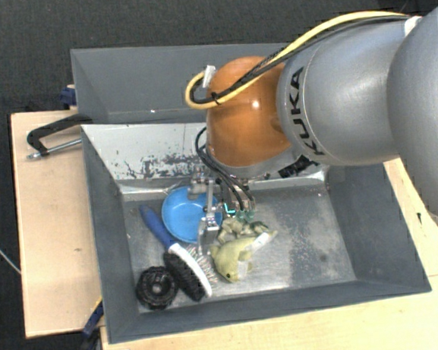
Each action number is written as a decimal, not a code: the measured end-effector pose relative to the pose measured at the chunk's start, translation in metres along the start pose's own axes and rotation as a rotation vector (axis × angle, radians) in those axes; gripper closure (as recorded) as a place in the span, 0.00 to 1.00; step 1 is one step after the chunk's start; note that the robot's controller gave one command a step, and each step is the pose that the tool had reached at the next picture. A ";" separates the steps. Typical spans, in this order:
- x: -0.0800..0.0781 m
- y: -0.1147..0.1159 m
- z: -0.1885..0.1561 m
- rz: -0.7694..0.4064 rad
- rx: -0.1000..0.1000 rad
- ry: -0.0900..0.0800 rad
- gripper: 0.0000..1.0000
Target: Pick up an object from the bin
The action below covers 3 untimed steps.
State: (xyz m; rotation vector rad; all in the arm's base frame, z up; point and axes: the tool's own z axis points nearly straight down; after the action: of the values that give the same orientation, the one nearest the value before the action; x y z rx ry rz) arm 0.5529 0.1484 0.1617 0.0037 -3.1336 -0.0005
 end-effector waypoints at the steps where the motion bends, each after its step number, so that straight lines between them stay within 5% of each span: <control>1: 0.002 0.021 0.065 -0.253 0.002 -0.028 0.00; 2: -0.035 0.027 0.050 -0.837 0.003 -0.017 0.00; 3: -0.041 0.029 0.084 -1.121 0.006 -0.014 0.00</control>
Offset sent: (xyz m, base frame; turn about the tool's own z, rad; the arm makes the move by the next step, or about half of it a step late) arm -0.0124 0.0269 -0.0917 -0.2803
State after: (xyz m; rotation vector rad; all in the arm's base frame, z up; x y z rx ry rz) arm 0.5933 0.1780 0.0774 1.6777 -2.6645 0.0023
